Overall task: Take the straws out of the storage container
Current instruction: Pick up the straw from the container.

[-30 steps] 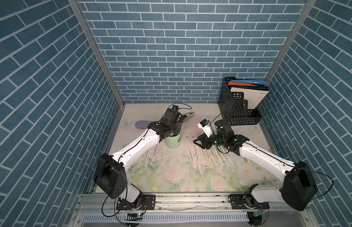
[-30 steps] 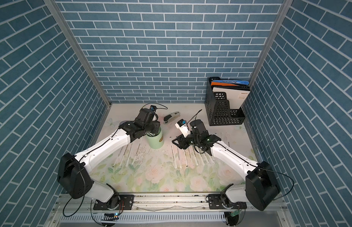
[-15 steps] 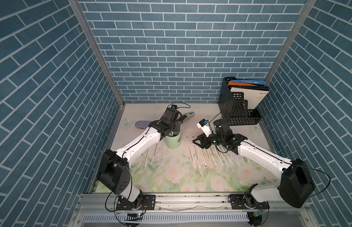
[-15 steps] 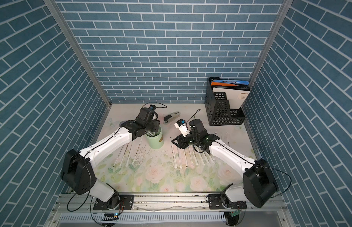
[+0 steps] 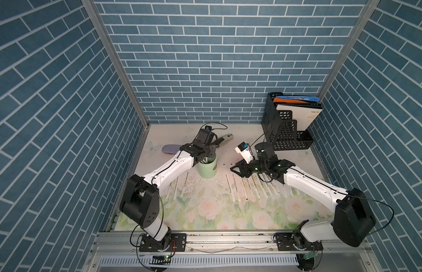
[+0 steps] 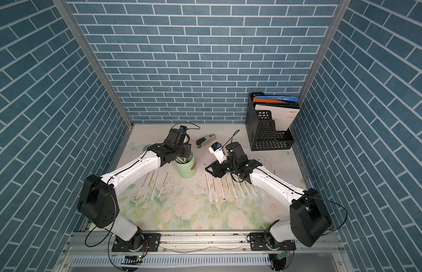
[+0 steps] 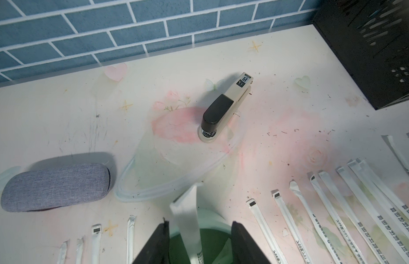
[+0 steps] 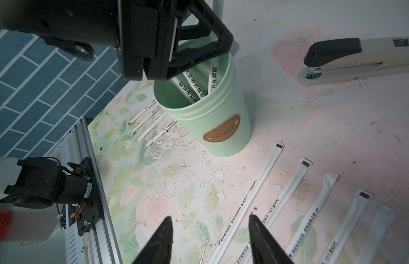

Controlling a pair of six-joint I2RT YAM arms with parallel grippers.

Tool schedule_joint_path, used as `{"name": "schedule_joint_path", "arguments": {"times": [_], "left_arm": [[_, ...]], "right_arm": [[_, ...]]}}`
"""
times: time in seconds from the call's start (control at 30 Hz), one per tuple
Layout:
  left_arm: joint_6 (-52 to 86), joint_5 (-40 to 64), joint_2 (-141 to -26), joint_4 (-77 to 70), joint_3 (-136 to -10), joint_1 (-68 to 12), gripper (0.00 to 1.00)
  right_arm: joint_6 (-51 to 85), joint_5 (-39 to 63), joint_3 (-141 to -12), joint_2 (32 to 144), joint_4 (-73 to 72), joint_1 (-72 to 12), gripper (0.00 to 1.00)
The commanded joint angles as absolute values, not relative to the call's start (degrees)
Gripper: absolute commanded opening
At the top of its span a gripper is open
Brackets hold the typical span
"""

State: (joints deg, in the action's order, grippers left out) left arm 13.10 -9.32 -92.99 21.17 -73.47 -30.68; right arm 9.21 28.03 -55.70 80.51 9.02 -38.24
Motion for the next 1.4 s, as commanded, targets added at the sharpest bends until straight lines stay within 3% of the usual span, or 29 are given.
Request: {"name": "schedule_joint_path", "arguments": {"times": [0.0,0.43,0.6,1.37], "left_arm": [[12.74,-9.07,-93.87,20.24,-74.03,-30.23,0.4],[12.93,-8.52,-92.5,20.35,-73.7,-30.25,0.13],[13.07,-8.01,-90.91,21.33,-74.39,-30.28,0.07],[10.65,-11.85,-81.98,32.19,-87.44,-30.28,0.05]], "right_arm": [[9.98,28.39,-57.48,81.29,9.84,-38.5,0.53],[10.12,28.8,-58.12,81.74,9.76,-38.51,0.53],[10.2,28.83,-58.34,81.63,9.67,-38.58,0.53],[10.59,29.88,-58.16,79.56,8.27,-39.28,0.54]]}}
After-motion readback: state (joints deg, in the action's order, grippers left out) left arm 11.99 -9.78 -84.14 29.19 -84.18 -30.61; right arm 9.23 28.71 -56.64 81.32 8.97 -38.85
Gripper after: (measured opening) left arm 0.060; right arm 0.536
